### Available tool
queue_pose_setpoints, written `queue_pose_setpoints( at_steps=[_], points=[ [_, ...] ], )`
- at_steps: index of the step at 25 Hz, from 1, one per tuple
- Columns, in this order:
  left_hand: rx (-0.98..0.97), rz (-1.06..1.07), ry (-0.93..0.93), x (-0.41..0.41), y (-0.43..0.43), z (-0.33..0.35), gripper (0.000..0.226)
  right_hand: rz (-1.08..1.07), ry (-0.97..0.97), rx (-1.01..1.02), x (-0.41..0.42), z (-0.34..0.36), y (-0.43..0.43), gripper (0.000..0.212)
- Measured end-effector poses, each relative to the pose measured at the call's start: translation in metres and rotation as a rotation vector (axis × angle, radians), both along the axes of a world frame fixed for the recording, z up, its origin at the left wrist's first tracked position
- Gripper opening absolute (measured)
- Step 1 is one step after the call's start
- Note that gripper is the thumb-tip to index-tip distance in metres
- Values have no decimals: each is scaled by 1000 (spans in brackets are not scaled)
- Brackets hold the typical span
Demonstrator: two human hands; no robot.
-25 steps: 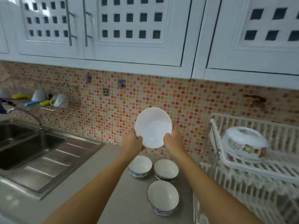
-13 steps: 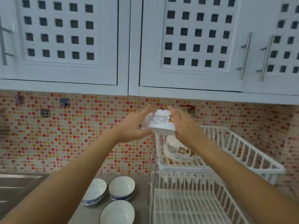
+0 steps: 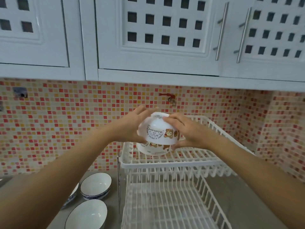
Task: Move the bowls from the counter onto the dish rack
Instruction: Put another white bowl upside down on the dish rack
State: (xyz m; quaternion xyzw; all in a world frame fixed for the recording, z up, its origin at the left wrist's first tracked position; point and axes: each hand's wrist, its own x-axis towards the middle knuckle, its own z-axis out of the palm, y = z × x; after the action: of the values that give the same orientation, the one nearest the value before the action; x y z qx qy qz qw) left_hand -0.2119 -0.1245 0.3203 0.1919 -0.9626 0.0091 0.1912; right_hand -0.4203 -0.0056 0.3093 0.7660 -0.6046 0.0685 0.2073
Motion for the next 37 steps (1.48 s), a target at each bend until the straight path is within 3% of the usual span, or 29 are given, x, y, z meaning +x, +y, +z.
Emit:
queue_pose_setpoints(
  at_steps=[2,4,8,10,15,19,27,32,35,37],
  points=[
    [-36,22,3,-5,-3,-8,95,21,43,-29,-3,-3,-2,103],
    [-30,47,26,-7,-6,-16,88,24,-34,-28,-10,-3,-4,106],
    [-62,70,82,-10,-9,-31,82,3,-543,106,-18,-7,-14,119],
    [-69,101,35,-11,-10,-36,80,1,-638,179,-18,-15,-19,122],
    [-44,36,-70,-9,-10,-46,82,-2,-570,202,-18,-35,-30,134],
    [-61,48,-43,-6,-7,-48,80,-34,-477,228,-22,-45,-33,146],
    [-105,19,-95,-7,-3,-47,79,-73,-359,227,-22,-47,-28,135],
    [-25,33,-144,-1,-1,-43,92,-117,-274,275,-20,-36,-16,134],
    [36,95,-131,14,1,-32,89,-115,-386,283,-6,-15,-6,125],
    [2,163,-78,31,2,-24,76,-72,-449,186,19,-4,-4,108]
  ],
)
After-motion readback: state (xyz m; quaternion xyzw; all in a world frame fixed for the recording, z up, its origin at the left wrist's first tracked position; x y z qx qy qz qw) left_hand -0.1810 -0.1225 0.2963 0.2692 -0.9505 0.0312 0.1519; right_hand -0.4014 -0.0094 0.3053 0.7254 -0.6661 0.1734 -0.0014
